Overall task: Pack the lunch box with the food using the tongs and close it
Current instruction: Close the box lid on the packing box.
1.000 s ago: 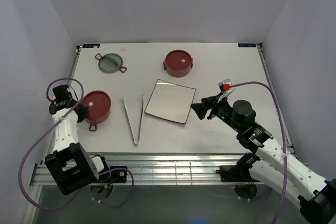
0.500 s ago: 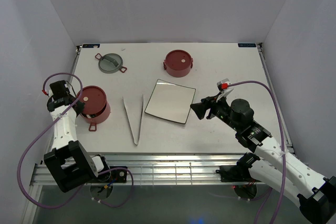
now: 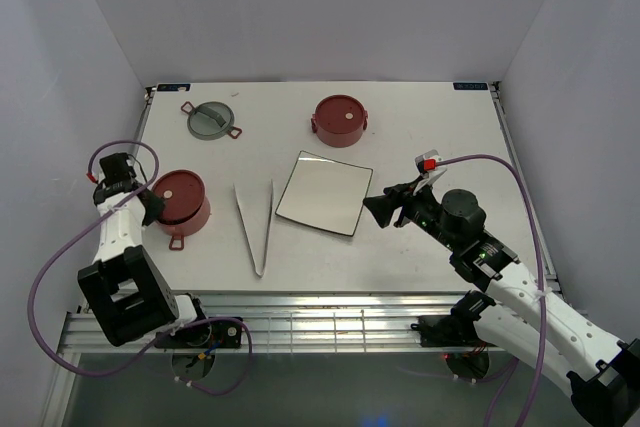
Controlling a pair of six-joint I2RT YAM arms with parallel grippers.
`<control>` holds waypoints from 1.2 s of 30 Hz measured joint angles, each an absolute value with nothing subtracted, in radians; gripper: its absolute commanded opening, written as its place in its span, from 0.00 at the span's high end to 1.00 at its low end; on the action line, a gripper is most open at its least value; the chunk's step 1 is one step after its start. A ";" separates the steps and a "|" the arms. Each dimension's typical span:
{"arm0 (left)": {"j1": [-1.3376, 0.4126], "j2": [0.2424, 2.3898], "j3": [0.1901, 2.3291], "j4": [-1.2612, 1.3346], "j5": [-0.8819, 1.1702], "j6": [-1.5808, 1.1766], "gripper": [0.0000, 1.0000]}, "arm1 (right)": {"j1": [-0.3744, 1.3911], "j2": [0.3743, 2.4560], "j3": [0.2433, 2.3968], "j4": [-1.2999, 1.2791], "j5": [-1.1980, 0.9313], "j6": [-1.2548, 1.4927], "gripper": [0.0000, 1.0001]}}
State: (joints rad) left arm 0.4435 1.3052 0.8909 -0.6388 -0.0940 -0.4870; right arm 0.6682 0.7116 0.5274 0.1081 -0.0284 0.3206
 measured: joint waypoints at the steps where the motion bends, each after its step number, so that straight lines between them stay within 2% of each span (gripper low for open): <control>1: 0.443 1.313 0.887 -0.639 -0.096 -0.487 0.67 | 0.668 0.711 0.527 0.108 -0.028 0.321 0.29; 6: 0.443 1.317 0.865 -0.614 -0.108 -0.487 0.52 | 0.668 0.712 0.527 0.108 -0.029 0.321 0.29; 9: 0.443 1.309 0.857 -0.603 -0.118 -0.484 0.50 | 0.668 0.712 0.527 0.108 -0.029 0.321 0.29; 22: 0.443 1.181 0.899 -0.605 -0.130 -0.471 0.49 | 0.668 0.713 0.527 0.108 -0.029 0.321 0.29; 25: 0.443 1.176 0.907 -0.594 -0.113 -0.466 0.51 | 0.668 0.713 0.527 0.108 -0.029 0.320 0.29; 36: 0.384 1.193 0.866 -0.401 0.161 -0.430 0.52 | 0.668 0.713 0.527 0.108 -0.029 0.315 0.29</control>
